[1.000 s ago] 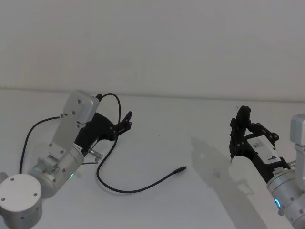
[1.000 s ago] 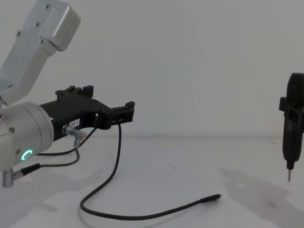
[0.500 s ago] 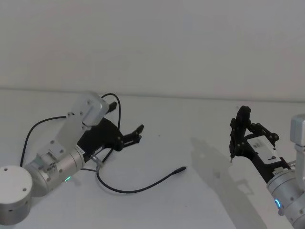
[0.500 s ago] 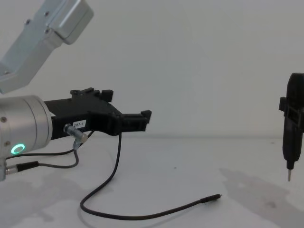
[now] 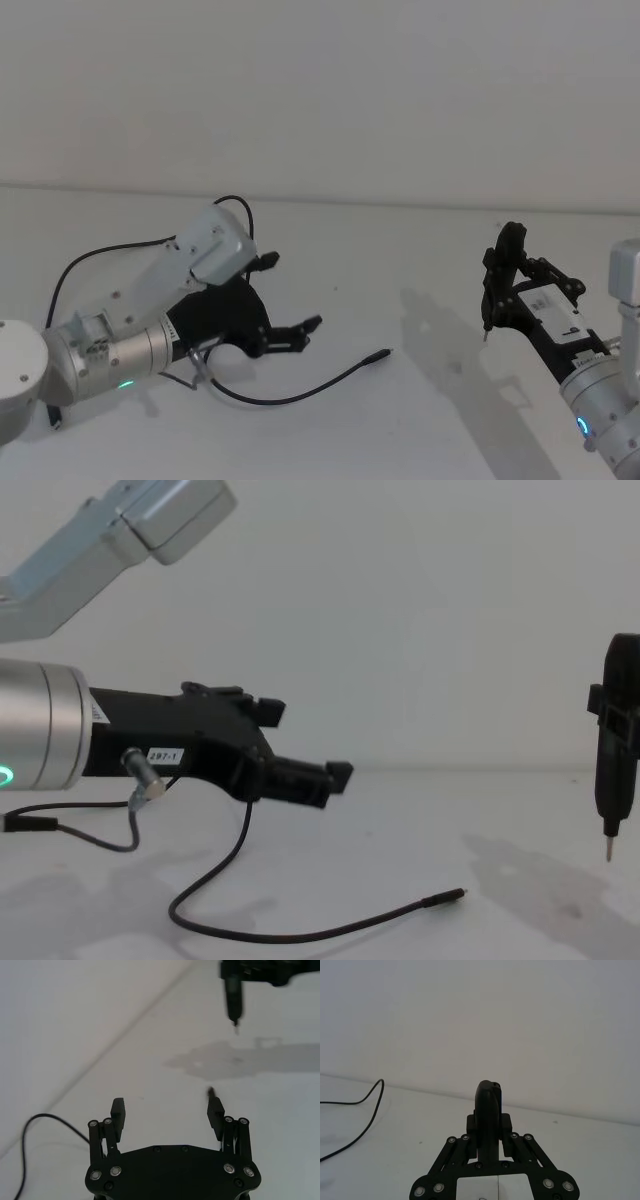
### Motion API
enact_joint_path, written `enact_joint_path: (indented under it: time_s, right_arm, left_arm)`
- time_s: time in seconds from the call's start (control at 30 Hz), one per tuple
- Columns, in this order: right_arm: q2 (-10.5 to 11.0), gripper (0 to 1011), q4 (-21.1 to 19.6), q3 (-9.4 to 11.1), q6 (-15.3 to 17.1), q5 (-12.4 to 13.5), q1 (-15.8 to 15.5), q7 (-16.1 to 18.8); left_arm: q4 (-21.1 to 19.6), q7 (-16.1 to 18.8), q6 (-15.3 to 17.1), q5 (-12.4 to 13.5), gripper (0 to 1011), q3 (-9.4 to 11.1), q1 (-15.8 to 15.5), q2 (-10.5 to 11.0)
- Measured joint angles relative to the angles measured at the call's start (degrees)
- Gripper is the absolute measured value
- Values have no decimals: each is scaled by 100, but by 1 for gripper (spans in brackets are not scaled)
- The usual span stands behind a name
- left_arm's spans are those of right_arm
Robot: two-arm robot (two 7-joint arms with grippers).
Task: Pick up the data cable with the one hand.
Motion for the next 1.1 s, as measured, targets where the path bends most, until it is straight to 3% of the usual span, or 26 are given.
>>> enact_joint_path:
  time_s: [0.2,0.37,0.7,1.1]
  right_arm:
    - [0,268,0,0,0,0,0,0]
    - [0,268,0,0,0,0,0,0]
    - [0,268,0,0,0,0,0,0]
    - [0,268,0,0,0,0,0,0]
  left_arm:
    - [-141,-474,396,4,1001,190,-211,209]
    - [-223,-655,765,58,1001,323,-347,293]
    - [-259,-601,1403,256,1001,499,-482,218]
    - [-208,-614,1839,442,1001,739,-606,64]
